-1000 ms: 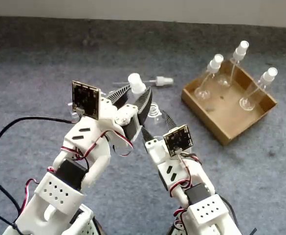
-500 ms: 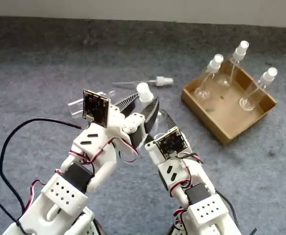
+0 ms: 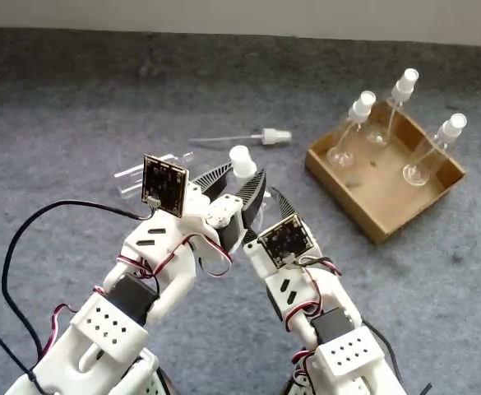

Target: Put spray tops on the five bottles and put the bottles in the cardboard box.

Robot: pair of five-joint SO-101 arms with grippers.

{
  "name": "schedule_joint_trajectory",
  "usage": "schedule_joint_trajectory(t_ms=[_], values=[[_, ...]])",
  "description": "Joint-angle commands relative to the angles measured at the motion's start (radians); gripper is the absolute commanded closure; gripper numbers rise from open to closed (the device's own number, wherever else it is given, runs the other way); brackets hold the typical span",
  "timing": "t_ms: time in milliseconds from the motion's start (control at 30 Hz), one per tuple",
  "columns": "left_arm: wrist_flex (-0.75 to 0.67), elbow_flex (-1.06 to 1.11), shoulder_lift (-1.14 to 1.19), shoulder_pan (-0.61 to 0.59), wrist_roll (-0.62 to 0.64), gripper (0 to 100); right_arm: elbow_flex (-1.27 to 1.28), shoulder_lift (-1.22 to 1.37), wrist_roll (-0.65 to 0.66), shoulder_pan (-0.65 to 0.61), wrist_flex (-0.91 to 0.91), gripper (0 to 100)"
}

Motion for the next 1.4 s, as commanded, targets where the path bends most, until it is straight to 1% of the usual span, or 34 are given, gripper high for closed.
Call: schedule_joint_trajectory(t_ms=[0,133,400,567,667,800,1033,1267,1367], values=[[-0.017,-0.005,-0.005,-0.007,0.008,100,0.154,-0.015,0.018,-0.004,-0.002,91.9],[-0.017,-0.01,-0.004,-0.007,0.008,100,0.154,-0.015,0.015,-0.004,-0.002,91.9],[-0.018,-0.018,0.004,-0.07,0.008,100,0.156,-0.015,0.014,-0.004,-0.002,91.9],[-0.014,-0.104,0.113,-0.068,0.009,100,0.156,-0.015,0.014,-0.002,0.002,91.9],[-0.012,-0.116,0.168,-0.044,0.008,100,0.156,-0.015,0.014,-0.002,0.004,91.9],[-0.017,-0.074,0.148,-0.015,0.008,100,0.154,-0.015,0.014,-0.002,0.004,91.9],[-0.014,0.016,0.041,-0.012,0.008,100,0.156,-0.015,0.012,-0.001,0.004,91.9],[-0.017,0.068,0.031,-0.004,0.009,100,0.157,-0.015,0.009,-0.001,0.004,91.9],[-0.017,0.07,0.031,-0.004,0.009,100,0.151,-0.015,-0.061,-0.001,0.004,91.9]])
